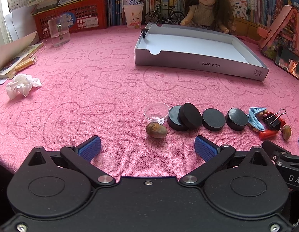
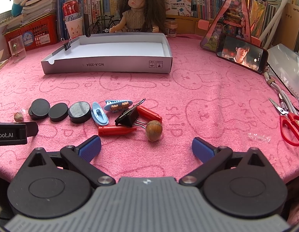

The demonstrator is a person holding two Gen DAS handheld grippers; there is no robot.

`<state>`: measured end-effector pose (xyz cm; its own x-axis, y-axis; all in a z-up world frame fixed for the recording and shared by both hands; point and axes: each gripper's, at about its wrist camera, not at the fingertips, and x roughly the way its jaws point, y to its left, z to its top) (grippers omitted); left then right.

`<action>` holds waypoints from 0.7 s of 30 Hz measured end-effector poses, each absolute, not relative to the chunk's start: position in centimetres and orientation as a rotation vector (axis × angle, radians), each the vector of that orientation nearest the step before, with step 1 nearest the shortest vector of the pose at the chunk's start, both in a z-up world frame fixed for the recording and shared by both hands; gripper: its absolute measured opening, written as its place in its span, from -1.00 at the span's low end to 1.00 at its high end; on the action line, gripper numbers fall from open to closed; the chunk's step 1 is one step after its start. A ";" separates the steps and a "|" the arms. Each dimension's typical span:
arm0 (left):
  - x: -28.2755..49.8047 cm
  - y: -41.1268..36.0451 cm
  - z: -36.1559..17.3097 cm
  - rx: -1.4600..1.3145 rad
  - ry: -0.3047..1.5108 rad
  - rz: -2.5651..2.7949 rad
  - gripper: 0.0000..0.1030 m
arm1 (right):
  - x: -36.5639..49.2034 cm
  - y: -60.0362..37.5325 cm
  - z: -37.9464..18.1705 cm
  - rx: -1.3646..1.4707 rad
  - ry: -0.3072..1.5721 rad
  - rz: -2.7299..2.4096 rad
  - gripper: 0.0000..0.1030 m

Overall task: Organize rigid objects
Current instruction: 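Grasp a brown nut with the left tool while the right tool grasps another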

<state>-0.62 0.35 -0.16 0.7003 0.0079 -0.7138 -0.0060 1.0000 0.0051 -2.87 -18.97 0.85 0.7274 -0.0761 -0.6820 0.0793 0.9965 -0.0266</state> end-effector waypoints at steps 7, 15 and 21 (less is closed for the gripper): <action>-1.3 0.5 -0.4 0.002 0.758 -0.007 0.97 | -3.5 -19.1 0.6 -0.001 0.722 -0.078 1.00; -2.3 1.3 0.1 0.012 0.688 -0.050 0.05 | -4.9 -20.4 1.6 -0.067 0.571 -0.055 0.89; -2.9 0.5 0.2 0.063 0.645 -0.091 -0.35 | -5.8 -20.2 1.6 -0.121 0.510 -0.033 0.55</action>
<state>-2.89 0.51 0.21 0.7952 -0.0647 -0.6028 0.1041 0.9941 0.0307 -5.76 -20.16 1.55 0.8724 -0.0613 -0.4849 0.0010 0.9923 -0.1237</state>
